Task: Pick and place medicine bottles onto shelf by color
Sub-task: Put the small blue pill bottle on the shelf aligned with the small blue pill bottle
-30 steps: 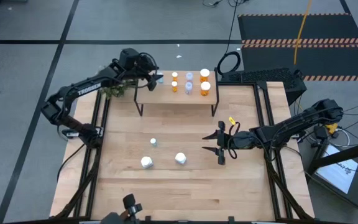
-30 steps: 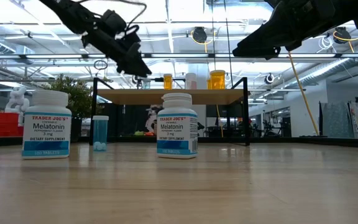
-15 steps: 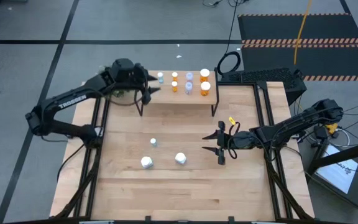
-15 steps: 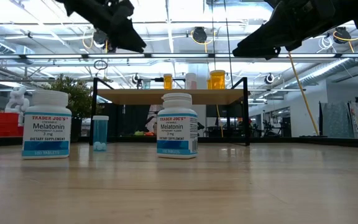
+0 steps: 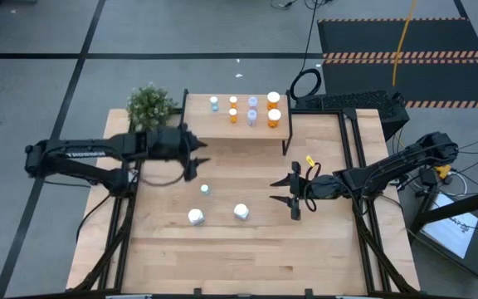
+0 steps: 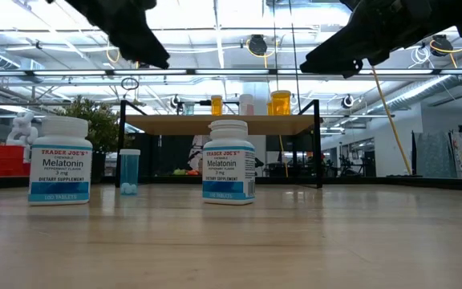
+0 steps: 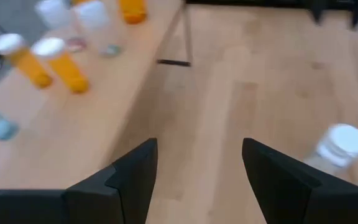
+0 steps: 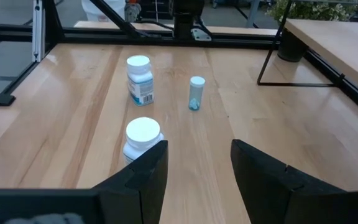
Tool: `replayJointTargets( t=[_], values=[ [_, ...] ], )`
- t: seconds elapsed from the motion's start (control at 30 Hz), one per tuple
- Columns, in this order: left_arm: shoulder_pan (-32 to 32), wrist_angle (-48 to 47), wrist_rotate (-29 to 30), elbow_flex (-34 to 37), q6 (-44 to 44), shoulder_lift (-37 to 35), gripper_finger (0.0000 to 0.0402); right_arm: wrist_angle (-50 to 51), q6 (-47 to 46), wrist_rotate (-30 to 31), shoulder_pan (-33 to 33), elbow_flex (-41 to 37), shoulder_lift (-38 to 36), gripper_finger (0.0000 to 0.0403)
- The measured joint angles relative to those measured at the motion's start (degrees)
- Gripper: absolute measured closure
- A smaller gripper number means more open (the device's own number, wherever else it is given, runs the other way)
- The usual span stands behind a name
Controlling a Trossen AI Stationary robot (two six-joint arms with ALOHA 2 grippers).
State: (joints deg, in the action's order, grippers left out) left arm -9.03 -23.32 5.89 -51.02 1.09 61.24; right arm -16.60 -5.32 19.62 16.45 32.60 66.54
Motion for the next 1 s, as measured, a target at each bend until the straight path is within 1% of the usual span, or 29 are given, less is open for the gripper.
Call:
replayJointTargets(
  t=[0.1,0.27,0.47,0.73,0.9,1.0],
  values=[
    [5.15,2.75,2.85,3.20,-2.08,-1.39,0.0165,-0.96,0.00,0.00,0.00,0.00,0.00,0.0234],
    [12.24,5.56,8.25,7.12,-4.72,-1.78,0.0165,-2.60,1.56,0.04,0.00,0.00,0.00,0.0234],
    [17.31,6.55,12.87,9.24,-9.72,-1.73,0.0165,-3.82,3.79,0.13,0.00,0.00,0.00,0.0234],
    [22.97,6.46,14.19,11.95,-14.71,-1.68,0.0165,-5.92,7.36,0.11,-0.10,0.00,0.00,0.0234],
    [25.65,7.07,14.42,14.55,-17.73,-1.67,0.0165,-7.14,9.28,0.07,-1.60,0.00,0.00,0.0234],
    [26.64,7.07,16.94,16.33,-20.14,-1.67,0.0165,-7.50,9.70,-0.08,-2.90,0.00,0.00,0.0234]
  ],
)
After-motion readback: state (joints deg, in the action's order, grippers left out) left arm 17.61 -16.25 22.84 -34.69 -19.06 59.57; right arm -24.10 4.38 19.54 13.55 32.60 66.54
